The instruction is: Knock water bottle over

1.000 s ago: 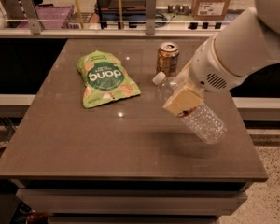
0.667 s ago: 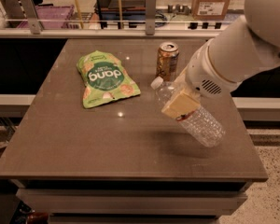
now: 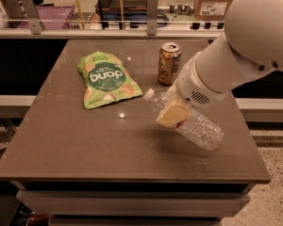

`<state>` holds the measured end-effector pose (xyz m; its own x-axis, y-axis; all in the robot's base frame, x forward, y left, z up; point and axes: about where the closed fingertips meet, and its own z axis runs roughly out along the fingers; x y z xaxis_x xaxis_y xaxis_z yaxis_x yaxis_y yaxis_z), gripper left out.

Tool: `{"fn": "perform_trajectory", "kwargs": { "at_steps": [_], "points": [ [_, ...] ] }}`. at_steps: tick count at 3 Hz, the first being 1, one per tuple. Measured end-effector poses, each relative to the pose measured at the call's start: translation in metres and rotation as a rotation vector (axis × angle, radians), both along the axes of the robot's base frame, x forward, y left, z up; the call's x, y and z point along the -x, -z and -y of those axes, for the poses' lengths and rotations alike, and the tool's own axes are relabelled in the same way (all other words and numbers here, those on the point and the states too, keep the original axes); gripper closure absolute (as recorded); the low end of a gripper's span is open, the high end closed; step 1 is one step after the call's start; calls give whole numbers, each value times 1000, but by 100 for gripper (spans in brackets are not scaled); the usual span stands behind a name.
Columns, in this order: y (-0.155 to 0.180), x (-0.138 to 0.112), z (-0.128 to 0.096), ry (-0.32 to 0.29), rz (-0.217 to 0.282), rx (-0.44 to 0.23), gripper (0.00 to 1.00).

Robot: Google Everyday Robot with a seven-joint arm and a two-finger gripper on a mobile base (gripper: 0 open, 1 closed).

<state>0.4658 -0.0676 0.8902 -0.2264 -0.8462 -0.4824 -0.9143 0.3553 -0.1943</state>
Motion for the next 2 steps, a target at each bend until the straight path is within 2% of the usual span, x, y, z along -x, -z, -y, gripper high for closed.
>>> {"fn": "perform_trajectory", "kwargs": {
  "at_steps": [2],
  "points": [
    [35, -5, -20, -65, -72, -1, 100]
  ]
}}
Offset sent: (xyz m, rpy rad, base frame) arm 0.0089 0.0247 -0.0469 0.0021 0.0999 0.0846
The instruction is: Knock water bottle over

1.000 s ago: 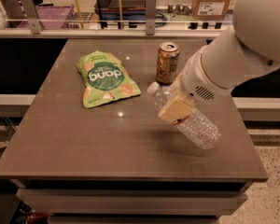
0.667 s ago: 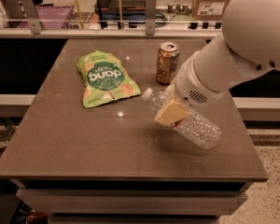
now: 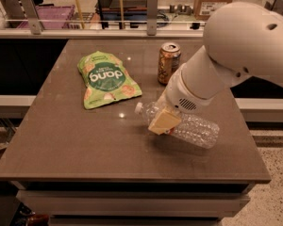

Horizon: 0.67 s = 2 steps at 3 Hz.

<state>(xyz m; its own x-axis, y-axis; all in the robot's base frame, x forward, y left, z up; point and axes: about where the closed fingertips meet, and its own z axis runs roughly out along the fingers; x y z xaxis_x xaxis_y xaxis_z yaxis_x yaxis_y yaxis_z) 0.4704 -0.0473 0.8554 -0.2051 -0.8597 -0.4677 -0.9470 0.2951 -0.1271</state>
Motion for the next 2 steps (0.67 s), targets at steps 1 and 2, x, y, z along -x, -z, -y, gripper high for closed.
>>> {"fn": "perform_trajectory", "kwargs": {
  "at_steps": [1, 2],
  "points": [
    [13, 1, -8, -22, -27, -9, 100],
    [27, 4, -14, -26, -43, -28, 100]
  ]
}}
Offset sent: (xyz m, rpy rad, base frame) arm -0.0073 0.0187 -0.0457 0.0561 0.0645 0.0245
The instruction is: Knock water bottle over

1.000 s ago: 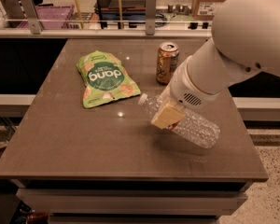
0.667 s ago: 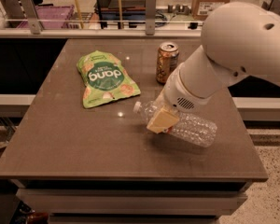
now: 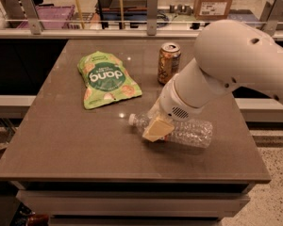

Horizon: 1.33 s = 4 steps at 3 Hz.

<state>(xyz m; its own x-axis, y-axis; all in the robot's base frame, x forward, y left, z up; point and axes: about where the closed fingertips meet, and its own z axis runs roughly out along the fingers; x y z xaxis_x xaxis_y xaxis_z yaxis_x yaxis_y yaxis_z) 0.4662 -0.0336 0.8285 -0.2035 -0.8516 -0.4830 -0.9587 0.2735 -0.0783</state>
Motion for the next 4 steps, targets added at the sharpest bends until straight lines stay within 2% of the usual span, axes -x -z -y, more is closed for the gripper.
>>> {"fn": "perform_trajectory", "kwargs": {
  "at_steps": [1, 2, 4],
  "points": [
    [1, 1, -1, 1, -2, 1, 100],
    [0, 1, -1, 1, -2, 1, 82],
    [-1, 2, -3, -2, 1, 3, 36]
  ]
}}
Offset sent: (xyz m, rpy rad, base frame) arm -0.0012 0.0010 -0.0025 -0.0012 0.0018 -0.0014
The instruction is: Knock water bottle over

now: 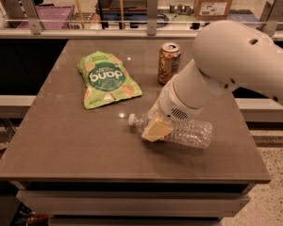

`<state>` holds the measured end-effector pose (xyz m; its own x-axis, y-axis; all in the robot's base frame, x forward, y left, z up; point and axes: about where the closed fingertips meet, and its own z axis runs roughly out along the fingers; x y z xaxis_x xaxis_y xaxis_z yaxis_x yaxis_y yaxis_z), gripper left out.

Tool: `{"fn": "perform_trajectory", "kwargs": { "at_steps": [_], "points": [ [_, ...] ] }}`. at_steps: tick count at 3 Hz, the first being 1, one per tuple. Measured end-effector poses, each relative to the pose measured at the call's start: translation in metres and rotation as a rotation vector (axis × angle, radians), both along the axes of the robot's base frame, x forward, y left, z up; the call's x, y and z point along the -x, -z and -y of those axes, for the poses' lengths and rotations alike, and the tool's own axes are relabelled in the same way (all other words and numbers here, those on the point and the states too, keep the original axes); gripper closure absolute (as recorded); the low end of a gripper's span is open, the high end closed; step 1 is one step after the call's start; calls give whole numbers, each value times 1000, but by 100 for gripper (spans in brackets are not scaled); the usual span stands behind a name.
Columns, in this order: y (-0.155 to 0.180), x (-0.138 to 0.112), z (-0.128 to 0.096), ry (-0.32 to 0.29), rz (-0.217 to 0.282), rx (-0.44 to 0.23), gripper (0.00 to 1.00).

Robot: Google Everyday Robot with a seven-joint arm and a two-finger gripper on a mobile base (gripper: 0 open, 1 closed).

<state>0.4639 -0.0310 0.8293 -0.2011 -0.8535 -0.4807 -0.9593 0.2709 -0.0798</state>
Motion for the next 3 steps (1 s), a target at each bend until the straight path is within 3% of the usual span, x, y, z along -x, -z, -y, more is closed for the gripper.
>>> {"fn": "perform_trajectory", "kwargs": {
  "at_steps": [1, 2, 3],
  "points": [
    [0, 1, -1, -2, 1, 1, 13],
    [-1, 1, -1, -4, 2, 2, 0],
    [-1, 1, -1, -4, 2, 2, 0]
  ]
}}
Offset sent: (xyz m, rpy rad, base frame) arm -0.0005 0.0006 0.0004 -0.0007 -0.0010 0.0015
